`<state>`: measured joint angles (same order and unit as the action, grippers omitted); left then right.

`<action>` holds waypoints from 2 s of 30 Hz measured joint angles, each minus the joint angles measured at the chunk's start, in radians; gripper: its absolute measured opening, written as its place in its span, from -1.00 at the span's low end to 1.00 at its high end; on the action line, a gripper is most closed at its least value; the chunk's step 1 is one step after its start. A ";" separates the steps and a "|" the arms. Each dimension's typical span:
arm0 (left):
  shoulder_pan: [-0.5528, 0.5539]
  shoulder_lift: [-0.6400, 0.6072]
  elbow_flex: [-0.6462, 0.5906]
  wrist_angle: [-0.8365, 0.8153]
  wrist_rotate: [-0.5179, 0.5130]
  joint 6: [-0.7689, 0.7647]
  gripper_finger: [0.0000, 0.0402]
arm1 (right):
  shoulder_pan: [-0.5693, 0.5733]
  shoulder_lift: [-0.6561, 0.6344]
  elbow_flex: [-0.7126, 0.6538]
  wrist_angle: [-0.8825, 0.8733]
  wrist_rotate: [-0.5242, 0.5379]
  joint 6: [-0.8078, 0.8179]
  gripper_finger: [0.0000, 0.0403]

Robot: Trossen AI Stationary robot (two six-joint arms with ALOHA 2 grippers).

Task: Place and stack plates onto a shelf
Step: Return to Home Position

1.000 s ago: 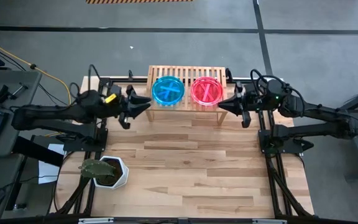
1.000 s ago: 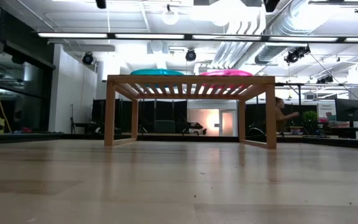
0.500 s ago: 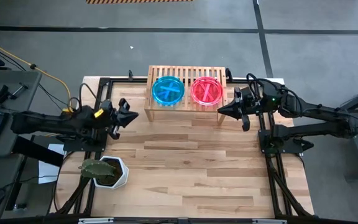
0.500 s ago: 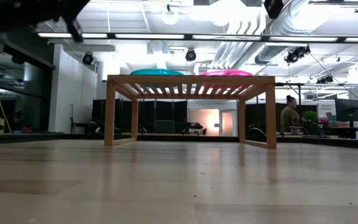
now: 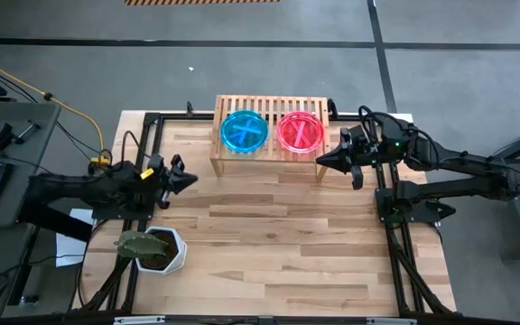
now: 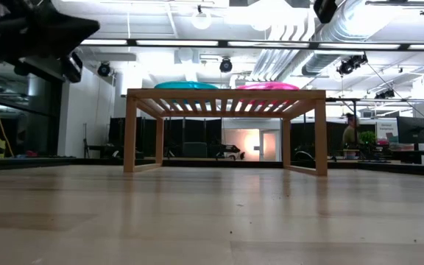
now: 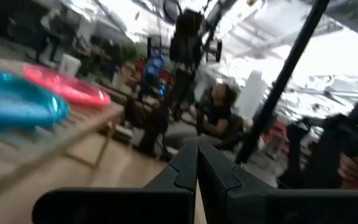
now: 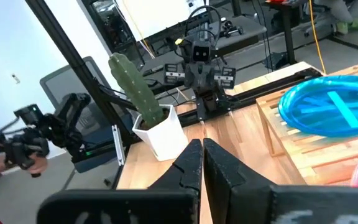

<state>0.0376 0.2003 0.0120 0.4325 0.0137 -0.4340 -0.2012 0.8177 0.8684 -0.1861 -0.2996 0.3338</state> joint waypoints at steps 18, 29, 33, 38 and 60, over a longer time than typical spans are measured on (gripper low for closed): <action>0.002 -0.195 0.027 -0.442 0.084 0.069 -1.00 | 0.001 -0.008 0.001 -0.040 -0.074 0.076 -1.00; 0.002 -0.177 0.026 -0.482 0.019 0.069 -1.00 | 0.037 -0.070 0.001 -0.258 -0.120 -0.104 -1.00; 0.002 -0.177 0.026 -0.481 0.019 0.070 -1.00 | 0.072 -0.131 -0.032 -0.281 -0.120 -0.141 -1.00; 0.002 -0.177 0.026 -0.481 0.019 0.070 -1.00 | 0.113 -0.325 -0.279 -0.095 -0.118 -0.049 -1.00; 0.002 -0.173 0.026 -0.480 0.019 0.071 -1.00 | 0.124 -0.807 -0.790 0.138 0.159 -0.090 -1.00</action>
<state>0.0399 0.0277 0.0383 -0.0471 0.0330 -0.3633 -0.0769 0.0108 0.0783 -0.0483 -0.1402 0.2434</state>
